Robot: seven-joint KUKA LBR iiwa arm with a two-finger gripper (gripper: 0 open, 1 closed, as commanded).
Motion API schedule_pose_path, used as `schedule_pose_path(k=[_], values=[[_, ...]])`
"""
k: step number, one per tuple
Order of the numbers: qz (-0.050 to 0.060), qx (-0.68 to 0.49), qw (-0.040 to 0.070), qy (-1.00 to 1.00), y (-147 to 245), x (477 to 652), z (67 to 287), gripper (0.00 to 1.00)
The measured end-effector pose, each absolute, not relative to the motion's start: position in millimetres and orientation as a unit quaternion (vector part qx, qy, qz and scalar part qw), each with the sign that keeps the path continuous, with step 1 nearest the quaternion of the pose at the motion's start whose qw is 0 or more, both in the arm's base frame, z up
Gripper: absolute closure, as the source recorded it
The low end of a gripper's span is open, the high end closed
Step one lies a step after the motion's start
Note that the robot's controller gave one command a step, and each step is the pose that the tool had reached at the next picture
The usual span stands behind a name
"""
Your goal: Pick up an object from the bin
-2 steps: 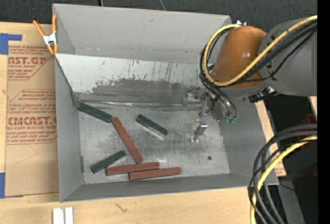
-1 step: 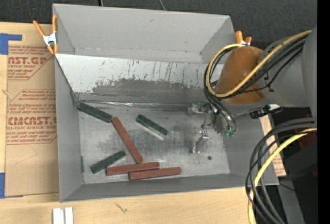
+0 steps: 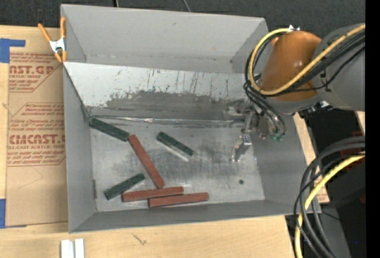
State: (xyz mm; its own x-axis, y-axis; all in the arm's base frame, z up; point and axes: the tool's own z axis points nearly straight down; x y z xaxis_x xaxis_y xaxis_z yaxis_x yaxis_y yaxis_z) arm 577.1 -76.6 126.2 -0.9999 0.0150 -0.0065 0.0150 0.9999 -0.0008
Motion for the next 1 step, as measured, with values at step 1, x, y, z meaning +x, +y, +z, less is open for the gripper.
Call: schedule_pose_path(k=[1], values=[[0.001,0.02,-0.001,1.0,-31.6,565.8,98.3,0.0]])
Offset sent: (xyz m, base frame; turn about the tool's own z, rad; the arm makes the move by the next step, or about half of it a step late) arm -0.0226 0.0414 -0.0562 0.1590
